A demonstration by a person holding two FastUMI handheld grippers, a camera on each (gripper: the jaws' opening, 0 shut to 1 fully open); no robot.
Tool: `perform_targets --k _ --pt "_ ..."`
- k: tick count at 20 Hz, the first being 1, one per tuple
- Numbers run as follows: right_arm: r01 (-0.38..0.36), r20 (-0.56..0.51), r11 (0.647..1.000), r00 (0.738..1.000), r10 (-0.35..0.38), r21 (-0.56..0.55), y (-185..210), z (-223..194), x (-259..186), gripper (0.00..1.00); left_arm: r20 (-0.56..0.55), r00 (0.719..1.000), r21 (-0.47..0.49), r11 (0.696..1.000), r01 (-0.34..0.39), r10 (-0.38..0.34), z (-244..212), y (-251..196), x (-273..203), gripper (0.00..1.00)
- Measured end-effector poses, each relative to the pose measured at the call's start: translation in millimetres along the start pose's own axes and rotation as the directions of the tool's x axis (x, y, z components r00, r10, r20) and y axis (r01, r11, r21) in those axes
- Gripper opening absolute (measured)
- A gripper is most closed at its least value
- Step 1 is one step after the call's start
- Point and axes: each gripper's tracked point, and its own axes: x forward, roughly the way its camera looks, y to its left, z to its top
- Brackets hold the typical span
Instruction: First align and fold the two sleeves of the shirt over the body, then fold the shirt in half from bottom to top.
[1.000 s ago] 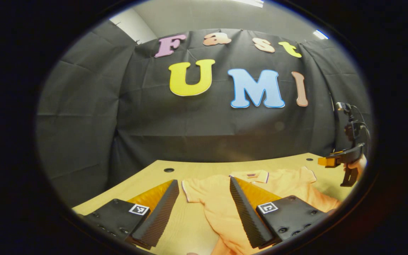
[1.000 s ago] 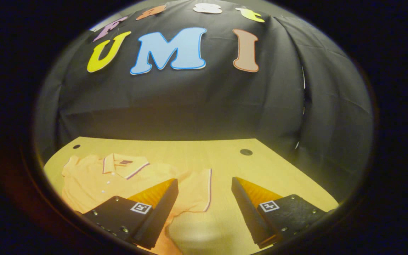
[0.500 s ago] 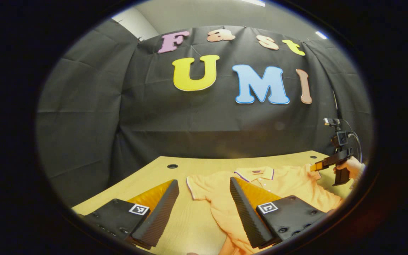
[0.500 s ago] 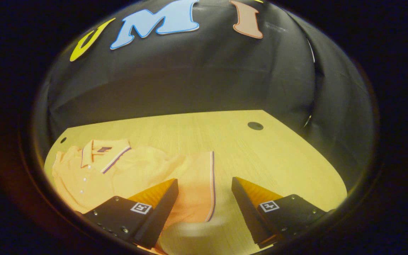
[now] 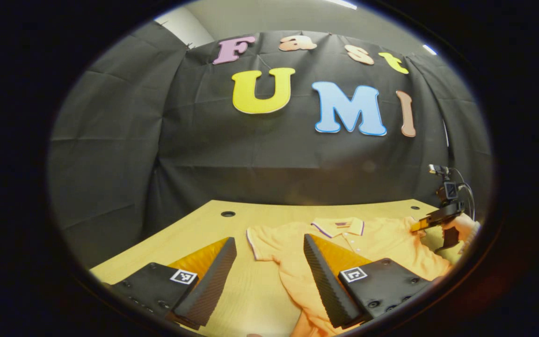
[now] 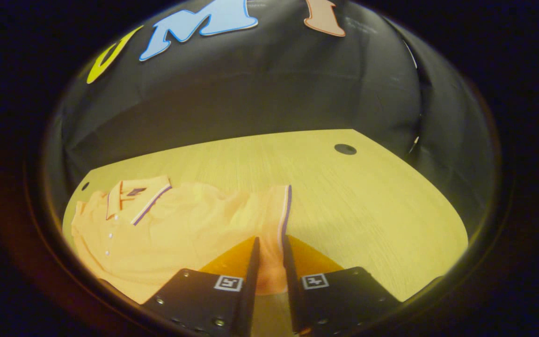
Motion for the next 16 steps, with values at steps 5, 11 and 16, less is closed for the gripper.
perform_targets --k 5,11,16 --pt "-0.004 -0.016 0.999 1.0 0.004 0.035 3 1 -2 0.0 -0.006 1.0 0.006 1.0 -0.003 0.003 -2 1 -1 0.94" --pt "-0.011 0.021 0.999 1.0 0.011 0.031 8 13 -6 0.0 -0.01 1.0 0.001 1.0 -0.012 0.012 -2 7 -1 0.96" --pt "-0.042 0.113 0.994 0.992 0.053 -0.1 53 49 -27 0.0 -0.016 1.0 -0.01 1.0 -0.016 0.016 -6 10 -3 0.95"
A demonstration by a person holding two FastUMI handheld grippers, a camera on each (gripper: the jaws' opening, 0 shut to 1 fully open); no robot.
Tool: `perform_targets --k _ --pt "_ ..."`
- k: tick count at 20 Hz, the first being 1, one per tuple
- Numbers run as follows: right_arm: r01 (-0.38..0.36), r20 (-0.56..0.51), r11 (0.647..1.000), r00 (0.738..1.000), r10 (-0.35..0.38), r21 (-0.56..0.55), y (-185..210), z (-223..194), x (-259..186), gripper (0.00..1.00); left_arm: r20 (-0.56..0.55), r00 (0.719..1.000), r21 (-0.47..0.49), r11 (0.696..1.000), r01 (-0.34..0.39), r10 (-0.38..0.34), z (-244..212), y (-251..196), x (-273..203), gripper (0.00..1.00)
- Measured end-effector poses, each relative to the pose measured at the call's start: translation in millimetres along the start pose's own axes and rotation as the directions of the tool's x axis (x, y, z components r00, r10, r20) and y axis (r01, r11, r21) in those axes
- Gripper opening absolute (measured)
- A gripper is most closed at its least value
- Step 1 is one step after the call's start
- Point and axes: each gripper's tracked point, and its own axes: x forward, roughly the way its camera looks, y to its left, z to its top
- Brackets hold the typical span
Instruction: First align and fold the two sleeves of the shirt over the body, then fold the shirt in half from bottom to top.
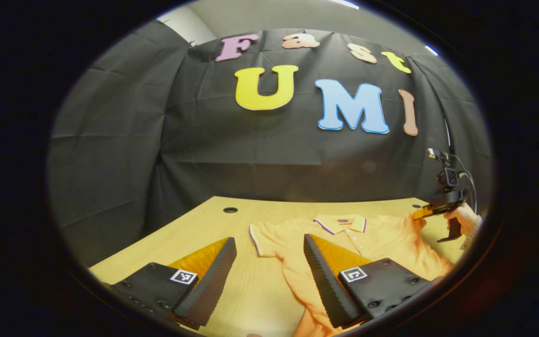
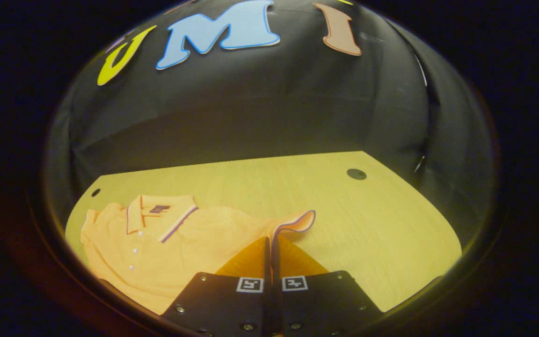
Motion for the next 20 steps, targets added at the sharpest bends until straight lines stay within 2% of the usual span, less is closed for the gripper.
perform_targets --k 5,6,11,16,20 --pt "-0.109 0.038 0.978 0.992 0.118 -0.178 83 21 -17 0.0 -0.006 1.0 -0.003 1.0 -0.016 0.016 -2 9 -4 0.96" --pt "-0.133 0.031 0.969 0.989 0.142 -0.208 100 18 -18 0.0 -0.005 1.0 -0.004 1.0 -0.021 0.021 -2 11 -5 0.94" --pt "-0.23 -0.058 0.93 0.973 0.223 -0.287 158 -18 -19 0.0 -0.01 0.999 -0.01 0.999 -0.045 0.045 -3 27 -8 0.97" --pt "-0.268 -0.135 0.922 0.962 0.239 -0.28 172 -55 -11 0.0 -0.024 0.998 -0.017 0.998 -0.056 0.055 -8 35 -5 0.95" --pt "-0.287 -0.159 0.925 0.954 0.253 -0.251 168 -68 -7 0.07 -0.047 0.998 -0.024 0.998 -0.051 0.05 -14 33 3 0.94"
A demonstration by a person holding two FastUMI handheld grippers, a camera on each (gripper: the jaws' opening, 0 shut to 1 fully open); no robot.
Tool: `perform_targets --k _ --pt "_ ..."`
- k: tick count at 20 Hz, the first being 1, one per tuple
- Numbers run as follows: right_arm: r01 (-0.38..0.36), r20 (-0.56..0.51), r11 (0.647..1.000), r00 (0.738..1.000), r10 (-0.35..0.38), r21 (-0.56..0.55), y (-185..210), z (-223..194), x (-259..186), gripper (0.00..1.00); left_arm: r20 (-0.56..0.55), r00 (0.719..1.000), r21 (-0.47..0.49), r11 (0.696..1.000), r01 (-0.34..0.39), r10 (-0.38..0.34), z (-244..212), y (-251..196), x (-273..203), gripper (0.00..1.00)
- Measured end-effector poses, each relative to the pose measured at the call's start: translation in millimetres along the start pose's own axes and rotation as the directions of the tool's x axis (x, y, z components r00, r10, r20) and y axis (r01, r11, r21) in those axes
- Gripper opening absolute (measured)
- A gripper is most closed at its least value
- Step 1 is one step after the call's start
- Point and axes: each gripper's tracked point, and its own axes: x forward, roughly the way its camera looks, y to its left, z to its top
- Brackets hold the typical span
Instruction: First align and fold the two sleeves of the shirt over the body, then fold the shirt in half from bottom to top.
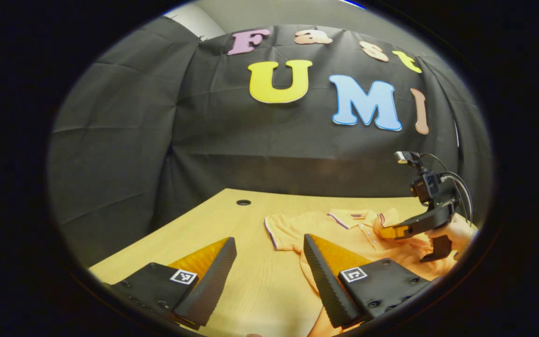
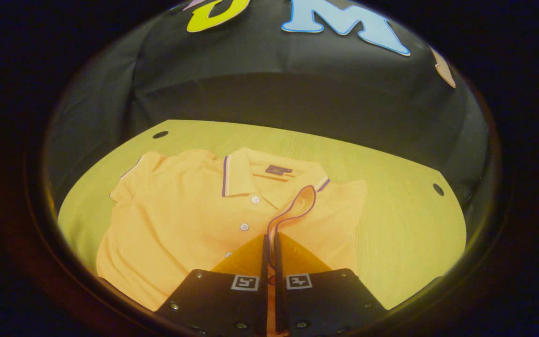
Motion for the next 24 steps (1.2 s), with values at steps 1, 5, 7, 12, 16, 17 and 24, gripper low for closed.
perform_targets --k 1,5,7,12,16,17,24 --pt "-0.025 0.006 1.0 1.0 0.025 0.013 5 -2 3 0.07 -0.009 1.0 -0.002 1.0 0.002 -0.002 -3 -1 1 0.94" --pt "-0.033 0.054 0.998 0.998 0.031 0.052 -1 8 -16 0.55 -0.028 1.0 -0.023 1.0 0.008 -0.008 -5 1 12 0.94" --pt "-0.011 0.106 0.997 0.994 0.003 0.079 -13 16 -30 0.55 -0.015 1.0 -0.01 1.0 0.0 0.0 11 8 29 0.95" --pt "0.03 0.222 0.992 0.973 -0.057 0.122 -38 31 -59 0.53 -0.071 0.996 -0.022 0.999 0.044 -0.045 29 2 102 0.94" --pt "0.035 0.249 0.988 0.966 -0.072 0.15 -49 24 -64 0.55 -0.165 0.986 0.021 0.999 0.036 -0.032 6 -4 153 0.94" --pt "0.039 0.258 0.987 0.963 -0.078 0.155 -53 23 -66 0.55 -0.187 0.982 0.043 0.999 0.028 -0.019 -2 -3 162 0.95" --pt "0.026 0.338 0.983 0.937 -0.088 0.184 -64 25 -70 0.54 -0.271 0.962 0.119 0.993 0.005 0.027 -37 -6 191 0.94"
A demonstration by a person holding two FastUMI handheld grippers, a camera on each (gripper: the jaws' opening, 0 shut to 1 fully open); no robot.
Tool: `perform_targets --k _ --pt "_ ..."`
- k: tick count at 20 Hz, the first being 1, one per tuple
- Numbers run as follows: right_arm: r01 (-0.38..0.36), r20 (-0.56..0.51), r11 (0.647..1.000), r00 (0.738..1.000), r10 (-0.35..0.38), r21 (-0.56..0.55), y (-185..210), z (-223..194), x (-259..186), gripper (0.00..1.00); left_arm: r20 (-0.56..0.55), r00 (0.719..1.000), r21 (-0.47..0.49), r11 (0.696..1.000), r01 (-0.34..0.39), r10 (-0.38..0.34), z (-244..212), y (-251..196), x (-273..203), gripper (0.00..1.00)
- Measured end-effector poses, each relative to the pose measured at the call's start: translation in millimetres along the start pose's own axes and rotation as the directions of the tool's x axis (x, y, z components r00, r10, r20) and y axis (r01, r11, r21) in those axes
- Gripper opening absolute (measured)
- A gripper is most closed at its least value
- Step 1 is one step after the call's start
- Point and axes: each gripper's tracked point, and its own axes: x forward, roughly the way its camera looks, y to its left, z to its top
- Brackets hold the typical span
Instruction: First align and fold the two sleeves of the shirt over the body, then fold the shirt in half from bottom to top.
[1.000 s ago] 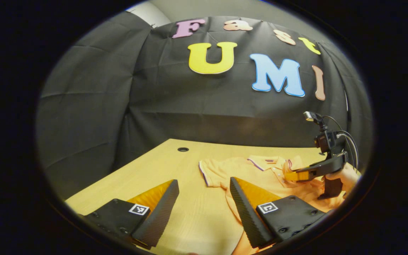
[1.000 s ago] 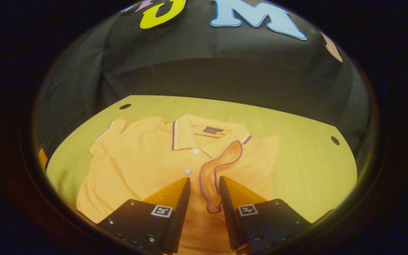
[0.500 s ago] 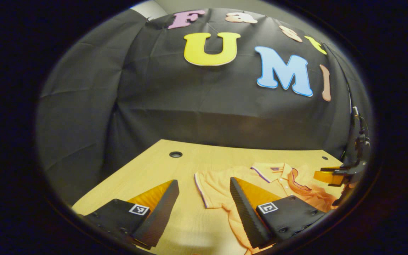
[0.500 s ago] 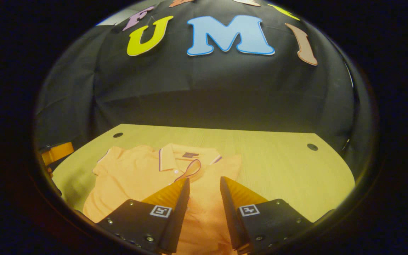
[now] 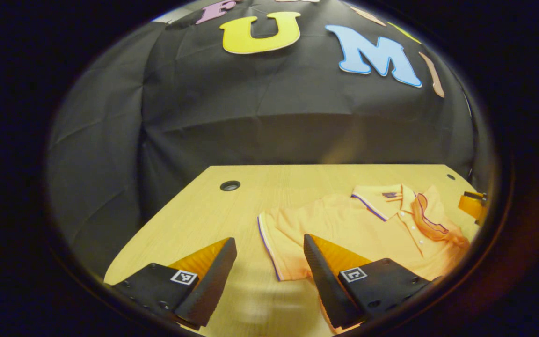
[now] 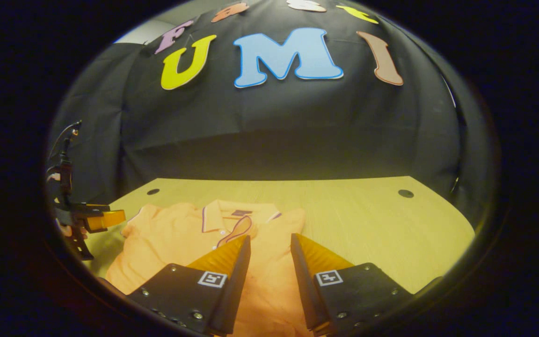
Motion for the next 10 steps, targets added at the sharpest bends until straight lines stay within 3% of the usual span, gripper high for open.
perform_targets --k 10 --pt "0.009 0.003 0.999 1.0 -0.009 0.05 -14 -7 -5 0.54 -0.112 0.994 0.022 1.0 0.009 -0.007 -34 -13 28 0.94"
